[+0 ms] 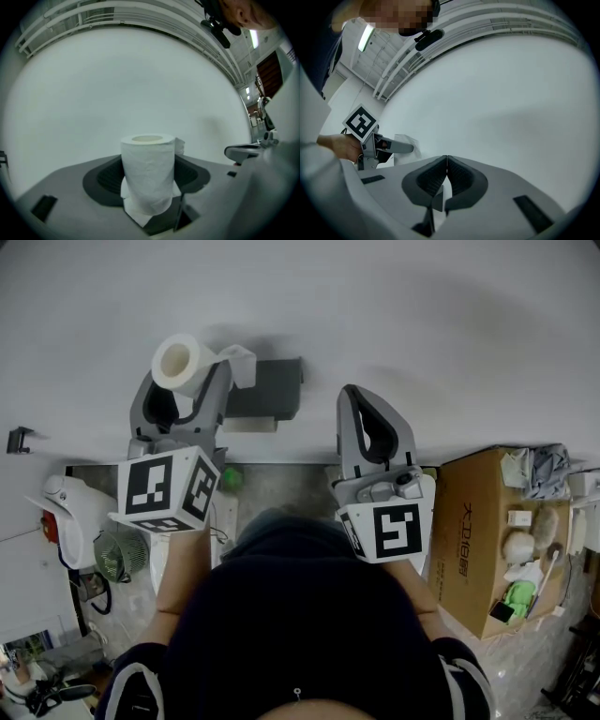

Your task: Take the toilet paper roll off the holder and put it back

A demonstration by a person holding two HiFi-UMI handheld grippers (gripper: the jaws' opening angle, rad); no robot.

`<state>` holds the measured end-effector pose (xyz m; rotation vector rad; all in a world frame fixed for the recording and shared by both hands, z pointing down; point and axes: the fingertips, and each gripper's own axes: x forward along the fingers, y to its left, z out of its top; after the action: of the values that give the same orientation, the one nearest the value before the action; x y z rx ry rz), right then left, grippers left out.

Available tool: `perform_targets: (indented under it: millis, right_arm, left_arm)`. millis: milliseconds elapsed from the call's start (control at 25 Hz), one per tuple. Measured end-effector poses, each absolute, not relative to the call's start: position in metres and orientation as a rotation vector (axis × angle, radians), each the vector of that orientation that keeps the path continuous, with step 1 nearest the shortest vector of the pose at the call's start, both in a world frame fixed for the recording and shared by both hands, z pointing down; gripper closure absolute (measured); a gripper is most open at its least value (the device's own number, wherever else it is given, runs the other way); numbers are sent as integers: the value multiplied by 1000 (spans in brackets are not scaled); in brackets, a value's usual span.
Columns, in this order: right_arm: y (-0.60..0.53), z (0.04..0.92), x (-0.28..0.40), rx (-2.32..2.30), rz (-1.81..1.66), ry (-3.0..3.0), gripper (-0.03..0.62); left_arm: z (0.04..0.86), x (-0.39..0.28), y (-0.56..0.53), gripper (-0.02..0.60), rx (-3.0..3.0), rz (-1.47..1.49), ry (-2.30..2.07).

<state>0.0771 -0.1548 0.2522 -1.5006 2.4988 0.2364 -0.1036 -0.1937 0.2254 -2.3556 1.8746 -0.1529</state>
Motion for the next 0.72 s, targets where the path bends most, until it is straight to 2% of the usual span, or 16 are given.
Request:
perform_targets:
  millis: [720]
  right_arm:
    - [-150, 251, 72, -1477, 234, 2503, 577]
  left_arm:
    - [242, -89, -195, 276, -2399, -170, 1842]
